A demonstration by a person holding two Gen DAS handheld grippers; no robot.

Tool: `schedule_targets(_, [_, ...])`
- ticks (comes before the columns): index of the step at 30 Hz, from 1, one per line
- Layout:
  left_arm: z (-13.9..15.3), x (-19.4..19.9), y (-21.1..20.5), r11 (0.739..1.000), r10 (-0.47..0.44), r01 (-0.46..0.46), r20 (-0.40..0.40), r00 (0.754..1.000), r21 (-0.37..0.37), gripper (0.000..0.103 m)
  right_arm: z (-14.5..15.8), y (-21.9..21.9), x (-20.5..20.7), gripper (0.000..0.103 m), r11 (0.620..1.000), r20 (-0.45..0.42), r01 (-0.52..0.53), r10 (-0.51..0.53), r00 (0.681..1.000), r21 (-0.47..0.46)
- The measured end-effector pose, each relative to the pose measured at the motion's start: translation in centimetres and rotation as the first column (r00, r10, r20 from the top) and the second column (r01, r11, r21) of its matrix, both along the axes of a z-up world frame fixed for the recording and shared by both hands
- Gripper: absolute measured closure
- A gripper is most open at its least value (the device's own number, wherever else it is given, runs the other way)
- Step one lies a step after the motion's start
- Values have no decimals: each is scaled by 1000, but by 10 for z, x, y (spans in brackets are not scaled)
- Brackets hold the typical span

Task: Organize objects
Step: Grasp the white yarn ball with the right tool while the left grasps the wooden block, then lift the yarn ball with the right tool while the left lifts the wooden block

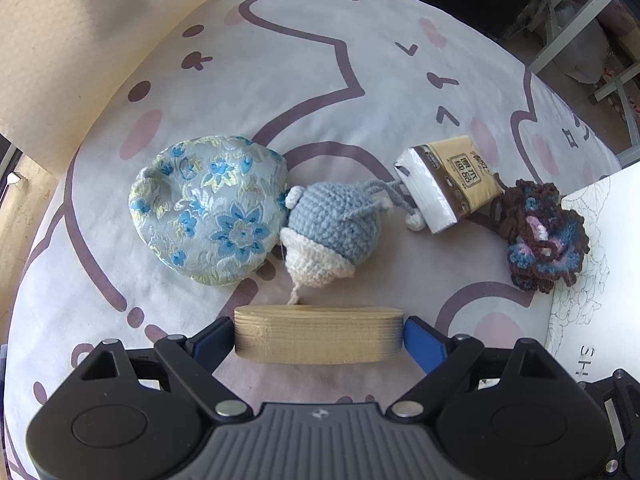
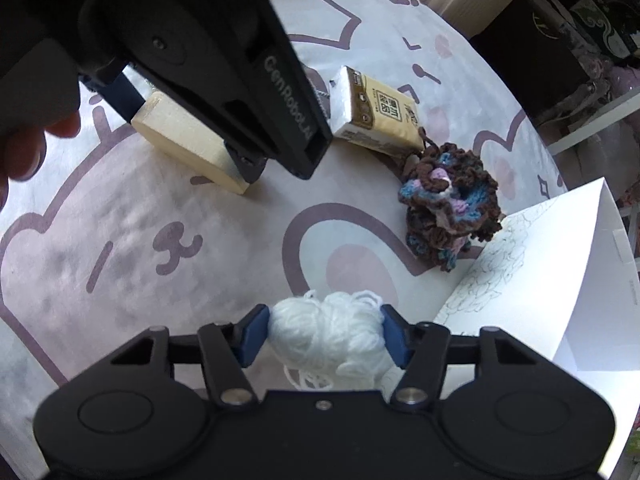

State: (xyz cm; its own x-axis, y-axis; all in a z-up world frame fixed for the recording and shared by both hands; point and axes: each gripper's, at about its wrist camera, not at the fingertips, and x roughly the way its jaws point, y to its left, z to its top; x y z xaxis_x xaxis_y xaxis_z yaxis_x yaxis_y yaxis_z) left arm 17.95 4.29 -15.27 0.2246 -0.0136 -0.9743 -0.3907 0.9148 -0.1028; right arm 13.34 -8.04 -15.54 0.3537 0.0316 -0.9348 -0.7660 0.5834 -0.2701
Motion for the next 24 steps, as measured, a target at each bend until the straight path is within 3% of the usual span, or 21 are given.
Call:
schedule_targets(9, [-1,2,-2,1000,-14,14,-3,1000,16,11,12,-4,1,49,998,6,43,-44,999,40])
schedule_targets(24, [-4,4,-4,999,-21,21,-9,1000,32,10,-3,-6,-3,41,1000,-2,19,-19,1000,-15])
